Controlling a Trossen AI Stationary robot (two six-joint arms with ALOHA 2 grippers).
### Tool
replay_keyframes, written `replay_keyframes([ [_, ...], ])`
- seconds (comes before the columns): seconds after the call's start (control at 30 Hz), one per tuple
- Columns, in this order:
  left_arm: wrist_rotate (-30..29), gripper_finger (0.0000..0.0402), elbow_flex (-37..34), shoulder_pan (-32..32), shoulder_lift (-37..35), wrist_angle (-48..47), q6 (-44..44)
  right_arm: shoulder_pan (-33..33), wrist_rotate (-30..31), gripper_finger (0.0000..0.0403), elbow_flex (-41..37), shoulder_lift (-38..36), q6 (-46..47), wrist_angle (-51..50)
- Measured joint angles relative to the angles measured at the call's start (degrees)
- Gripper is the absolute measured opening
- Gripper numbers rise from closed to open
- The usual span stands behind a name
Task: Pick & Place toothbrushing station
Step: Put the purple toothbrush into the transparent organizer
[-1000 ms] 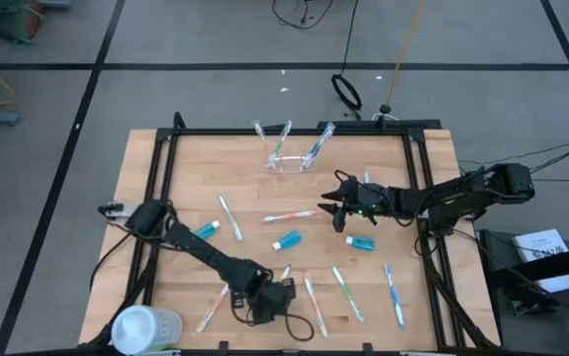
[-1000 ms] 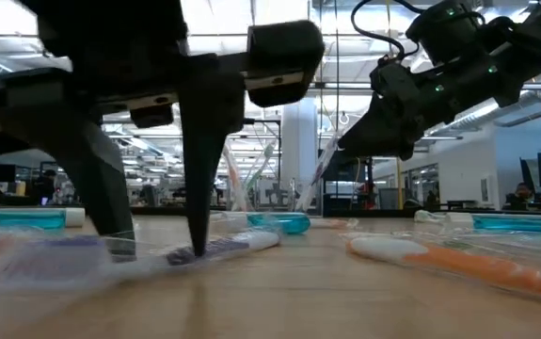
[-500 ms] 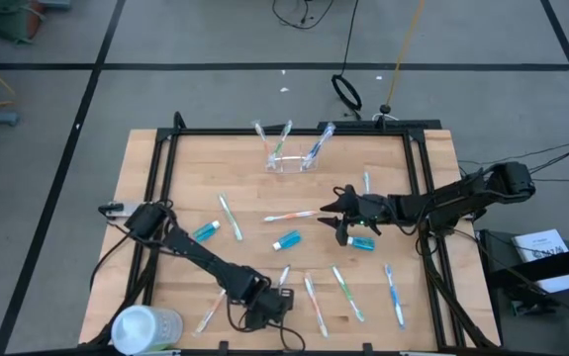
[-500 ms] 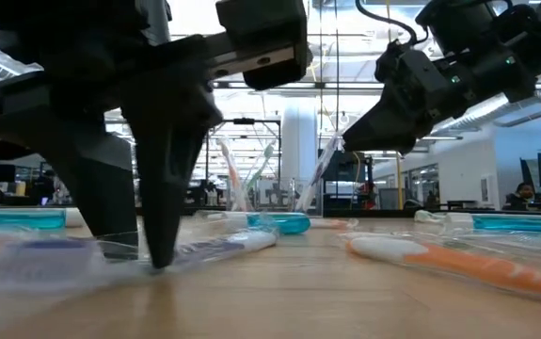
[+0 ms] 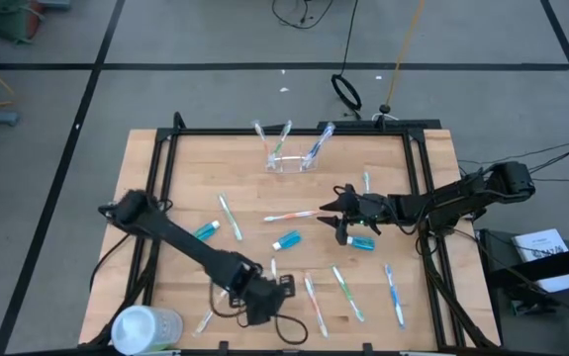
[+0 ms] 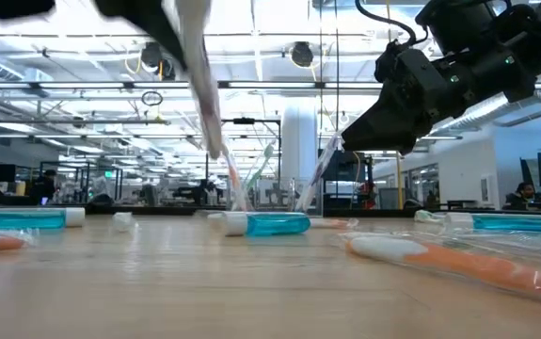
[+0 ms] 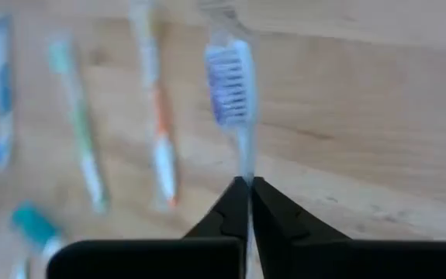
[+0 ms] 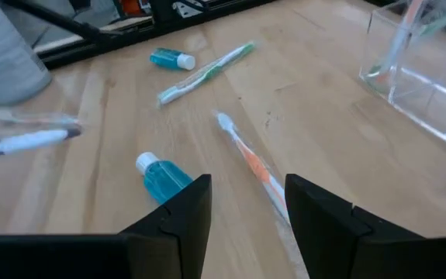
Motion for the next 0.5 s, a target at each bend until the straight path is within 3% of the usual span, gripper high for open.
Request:
replay_keyframes([
  [0.23, -8.94, 0.0002, 0.02, 6.19, -12.88, 0.6, -16.61, 0.78, 0.1, 0.0155, -0.24, 0.0, 0.79, 0.3],
  [0.5, -8.43, 0.0002, 0.01, 19.07, -21.42, 5.85, -22.78, 0.8, 0.15, 0.0155, -2.44, 0.0, 1.42, 1.29],
])
